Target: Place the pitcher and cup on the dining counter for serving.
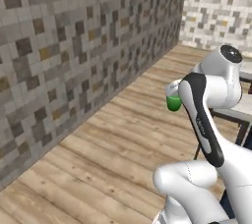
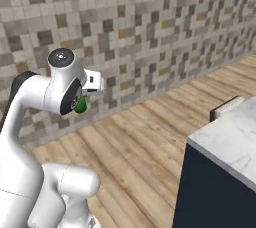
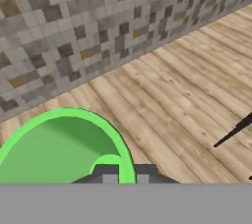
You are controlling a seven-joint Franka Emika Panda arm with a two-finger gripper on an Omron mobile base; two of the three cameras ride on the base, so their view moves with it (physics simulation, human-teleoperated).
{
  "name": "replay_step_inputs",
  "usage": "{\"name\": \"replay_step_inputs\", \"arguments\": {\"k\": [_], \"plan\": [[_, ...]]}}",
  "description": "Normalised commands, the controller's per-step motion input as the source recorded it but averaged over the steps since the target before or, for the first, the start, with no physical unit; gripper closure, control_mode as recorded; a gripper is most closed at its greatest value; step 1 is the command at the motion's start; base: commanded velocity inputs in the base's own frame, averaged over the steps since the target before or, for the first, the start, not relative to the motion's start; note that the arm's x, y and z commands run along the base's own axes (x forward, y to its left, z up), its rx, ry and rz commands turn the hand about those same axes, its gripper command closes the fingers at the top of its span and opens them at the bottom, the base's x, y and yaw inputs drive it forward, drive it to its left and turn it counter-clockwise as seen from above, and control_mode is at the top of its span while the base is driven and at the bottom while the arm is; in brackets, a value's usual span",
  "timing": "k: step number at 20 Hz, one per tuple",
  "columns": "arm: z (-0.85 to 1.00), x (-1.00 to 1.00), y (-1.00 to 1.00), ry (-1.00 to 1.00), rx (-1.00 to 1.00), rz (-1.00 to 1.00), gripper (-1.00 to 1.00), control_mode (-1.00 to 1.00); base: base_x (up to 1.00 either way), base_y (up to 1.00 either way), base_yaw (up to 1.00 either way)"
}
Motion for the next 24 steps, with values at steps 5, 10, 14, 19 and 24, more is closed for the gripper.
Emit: {"name": "replay_step_inputs", "arguments": {"k": [5, 10, 14, 19, 24], "plan": [[0.0, 0.0, 0.0, 0.0, 0.0, 0.0, 1.0, 1.0, 0.59, 0.42, -0.56], [0.0, 0.0, 0.0, 0.0, 0.0, 0.0, 1.0, 1.0, 0.65, 0.3, -0.56], [0.0, 0.0, 0.0, 0.0, 0.0, 0.0, 1.0, 1.0, 0.66, 0.28, -0.57], [0.0, 0.0, 0.0, 0.0, 0.0, 0.0, 1.0, 1.0, 0.7, 0.24, -0.57], [0.0, 0.0, 0.0, 0.0, 0.0, 0.0, 1.0, 1.0, 0.69, 0.2, -0.59]]}}
